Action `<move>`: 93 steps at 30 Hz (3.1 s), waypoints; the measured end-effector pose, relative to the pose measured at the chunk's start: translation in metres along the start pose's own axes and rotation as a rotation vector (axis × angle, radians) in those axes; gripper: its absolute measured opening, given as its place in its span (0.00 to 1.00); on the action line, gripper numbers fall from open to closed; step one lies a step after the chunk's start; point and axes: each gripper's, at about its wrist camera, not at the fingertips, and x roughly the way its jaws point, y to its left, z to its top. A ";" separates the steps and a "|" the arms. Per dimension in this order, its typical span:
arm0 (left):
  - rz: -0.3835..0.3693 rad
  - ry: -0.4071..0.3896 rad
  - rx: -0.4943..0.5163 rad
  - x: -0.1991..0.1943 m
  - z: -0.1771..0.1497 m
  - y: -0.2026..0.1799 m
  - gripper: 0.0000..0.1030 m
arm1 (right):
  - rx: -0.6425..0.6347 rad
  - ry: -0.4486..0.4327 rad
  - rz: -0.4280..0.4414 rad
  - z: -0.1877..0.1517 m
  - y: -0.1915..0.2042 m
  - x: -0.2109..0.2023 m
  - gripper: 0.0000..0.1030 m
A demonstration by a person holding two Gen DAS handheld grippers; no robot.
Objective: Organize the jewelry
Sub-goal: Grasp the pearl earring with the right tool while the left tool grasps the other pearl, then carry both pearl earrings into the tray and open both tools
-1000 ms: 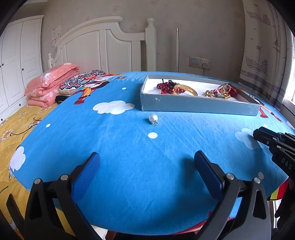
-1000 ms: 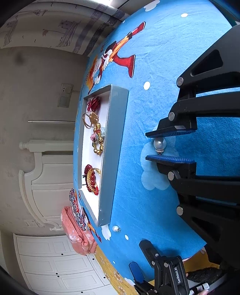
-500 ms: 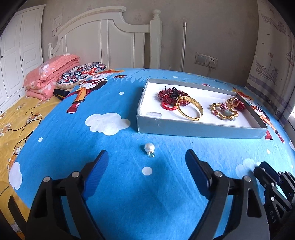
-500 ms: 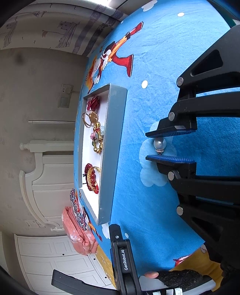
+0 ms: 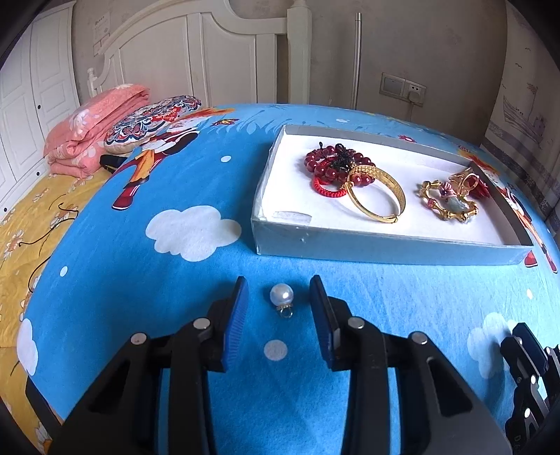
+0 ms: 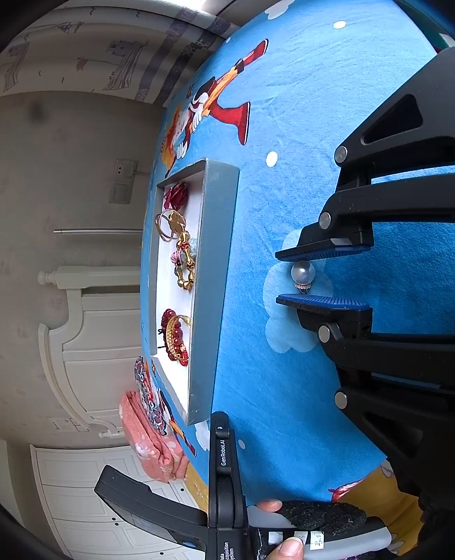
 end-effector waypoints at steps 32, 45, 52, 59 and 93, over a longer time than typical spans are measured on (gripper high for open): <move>-0.061 -0.182 0.066 -0.043 -0.062 -0.003 0.13 | 0.005 -0.004 0.001 -0.001 0.000 -0.001 0.19; -0.074 -0.243 0.127 -0.066 -0.077 -0.020 0.13 | -0.007 -0.025 0.007 0.002 0.009 -0.010 0.19; -0.078 -0.244 0.133 -0.065 -0.080 -0.023 0.13 | -0.025 -0.028 0.010 0.001 0.014 -0.011 0.19; -0.080 -0.253 0.148 -0.066 -0.081 -0.028 0.13 | -0.033 -0.026 0.013 0.000 0.016 -0.010 0.19; -0.142 -0.245 0.137 -0.063 -0.020 -0.051 0.13 | -0.017 -0.030 -0.019 0.057 0.010 0.007 0.19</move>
